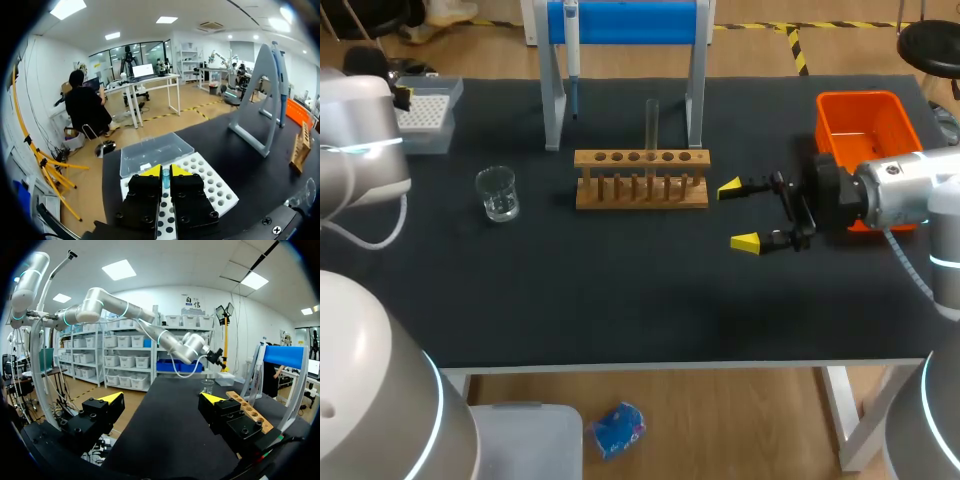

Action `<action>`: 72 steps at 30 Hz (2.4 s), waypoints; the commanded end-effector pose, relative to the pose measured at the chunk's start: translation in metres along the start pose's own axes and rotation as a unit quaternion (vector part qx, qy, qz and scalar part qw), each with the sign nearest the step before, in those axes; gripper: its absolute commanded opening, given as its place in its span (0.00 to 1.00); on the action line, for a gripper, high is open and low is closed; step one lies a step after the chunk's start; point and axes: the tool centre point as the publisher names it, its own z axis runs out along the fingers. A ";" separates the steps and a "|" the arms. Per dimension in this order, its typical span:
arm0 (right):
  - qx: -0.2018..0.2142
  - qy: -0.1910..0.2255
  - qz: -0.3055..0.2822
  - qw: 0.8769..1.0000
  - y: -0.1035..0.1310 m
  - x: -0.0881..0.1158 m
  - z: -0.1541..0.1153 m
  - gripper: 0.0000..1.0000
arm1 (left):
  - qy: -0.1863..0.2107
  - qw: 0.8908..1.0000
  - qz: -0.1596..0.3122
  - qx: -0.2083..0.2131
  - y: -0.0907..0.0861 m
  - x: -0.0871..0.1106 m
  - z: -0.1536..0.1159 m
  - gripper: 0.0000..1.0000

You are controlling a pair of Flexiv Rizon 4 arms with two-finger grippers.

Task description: Invert the test tube, pick up the pipette, mount the tip to pipette, aspirate from beaker and dispense into the tube, eject the tip, return the pipette, and cap with the stopper.

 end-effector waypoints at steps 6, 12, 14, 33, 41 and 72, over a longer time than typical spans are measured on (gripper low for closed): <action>0.000 0.000 0.000 1.000 0.000 0.001 0.000 1.00 | -0.006 1.000 0.009 0.006 -0.012 0.005 -0.021 0.00; 0.000 0.000 0.000 1.000 0.000 0.001 0.000 1.00 | -0.010 1.000 0.011 0.020 -0.027 0.006 -0.033 0.00; 0.000 0.000 0.000 1.000 0.000 0.001 0.000 1.00 | -0.011 1.000 0.012 0.022 -0.031 0.006 -0.037 0.00; 0.000 0.000 0.000 1.000 0.000 0.001 0.000 1.00 | 0.166 0.975 0.139 0.055 -0.073 0.109 -0.140 0.00; 0.000 0.000 0.000 1.000 0.000 0.001 0.000 1.00 | 0.255 0.947 0.193 0.004 -0.076 0.215 -0.191 0.00; 0.014 0.004 0.002 1.000 -0.004 0.001 0.006 1.00 | 0.343 0.914 0.215 0.019 -0.066 0.344 -0.229 0.00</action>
